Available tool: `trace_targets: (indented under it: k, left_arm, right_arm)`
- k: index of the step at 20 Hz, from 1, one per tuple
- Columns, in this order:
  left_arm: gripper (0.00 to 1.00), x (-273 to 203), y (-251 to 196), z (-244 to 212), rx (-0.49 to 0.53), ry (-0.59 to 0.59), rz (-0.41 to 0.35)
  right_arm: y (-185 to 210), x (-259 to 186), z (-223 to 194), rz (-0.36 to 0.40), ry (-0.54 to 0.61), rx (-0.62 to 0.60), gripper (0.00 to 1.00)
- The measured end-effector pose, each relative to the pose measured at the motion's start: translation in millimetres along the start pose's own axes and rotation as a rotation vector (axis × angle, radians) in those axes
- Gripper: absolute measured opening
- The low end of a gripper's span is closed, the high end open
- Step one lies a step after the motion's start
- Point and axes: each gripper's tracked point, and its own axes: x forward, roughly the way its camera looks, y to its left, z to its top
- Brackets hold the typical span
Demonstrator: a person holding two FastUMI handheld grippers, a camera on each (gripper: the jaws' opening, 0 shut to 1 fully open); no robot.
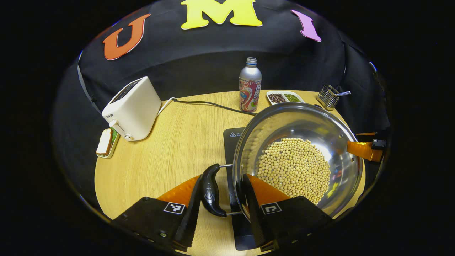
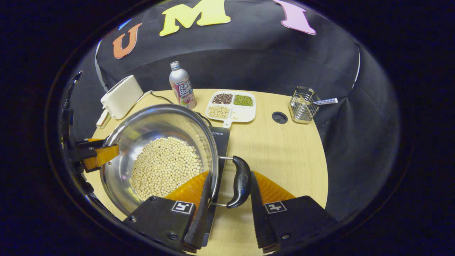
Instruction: First push the handle of the pot to place it horizontally, then grasp the pot with both hands and set it on the induction cooktop.
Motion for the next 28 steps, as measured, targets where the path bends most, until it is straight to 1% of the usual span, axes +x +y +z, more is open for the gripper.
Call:
trace_targets:
  k: [2, 3, 5, 6, 7, 8, 9, 10, 11, 13, 14, 15, 17, 20, 24, 25, 26, 28]
  left_arm:
    - [0.64, -1, -1, 0, -0.004, -0.005, -0.004]
    - [0.65, -3, -1, -1, -0.009, -0.006, -0.009]
    - [0.69, -7, 1, 3, -0.024, -0.037, -0.017]
    - [0.74, -12, 3, 5, -0.023, -0.059, -0.012]
    - [1.00, -14, 7, 8, -0.021, -0.079, -0.003]
    - [0.98, -22, 11, 10, -0.018, -0.100, 0.003]
    - [0.97, -27, 11, 11, -0.017, -0.118, 0.000]
    - [1.00, -33, 11, 11, -0.015, -0.134, -0.001]
    - [0.97, -40, 11, 11, -0.014, -0.156, -0.004]
    - [0.97, -54, 9, 11, 0.001, -0.195, -0.013]
    - [0.97, -60, 8, 11, 0.015, -0.216, -0.013]
    - [0.97, -67, 7, 9, 0.032, -0.230, -0.012]
    - [0.97, -81, 6, 8, 0.066, -0.267, -0.001]
    - [0.97, -104, 5, 14, 0.089, -0.329, -0.001]
    - [0.97, -145, 11, 31, 0.081, -0.429, 0.000]
    - [0.97, -155, 14, 35, 0.077, -0.454, 0.001]
    - [0.97, -167, 15, 39, 0.073, -0.475, -0.002]
    - [0.97, -192, 18, 49, 0.060, -0.524, -0.015]
  right_arm:
    - [-3, -1, -1, 0.012, -0.015, 0.007, 0.62]
    - [-3, -3, -5, 0.020, -0.010, 0.016, 0.67]
    - [-3, -5, -6, 0.027, -0.039, 0.040, 0.70]
    - [-7, -9, -10, 0.008, -0.050, 0.037, 0.73]
    - [-8, -14, -12, 0.009, -0.075, 0.032, 0.80]
    - [-7, -23, -14, 0.005, -0.091, 0.027, 0.86]
    - [-6, -27, -15, -0.001, -0.110, 0.023, 0.82]
    - [-3, -33, -17, -0.007, -0.122, 0.012, 0.82]
    - [-2, -37, -20, -0.013, -0.136, -0.001, 0.82]
    - [1, -54, -25, -0.032, -0.164, -0.021, 0.82]
    - [3, -59, -27, -0.037, -0.176, -0.024, 0.86]
    - [6, -62, -27, -0.039, -0.182, -0.024, 0.82]
    - [14, -74, -27, -0.035, -0.200, -0.020, 0.81]
    - [24, -96, -18, -0.040, -0.247, -0.047, 0.82]
    - [44, -136, 0, -0.040, -0.344, -0.082, 0.81]
    - [47, -149, 7, -0.041, -0.373, -0.087, 0.85]
    - [53, -159, 13, -0.040, -0.402, -0.091, 0.82]
    - [63, -186, 24, -0.036, -0.466, -0.095, 0.82]
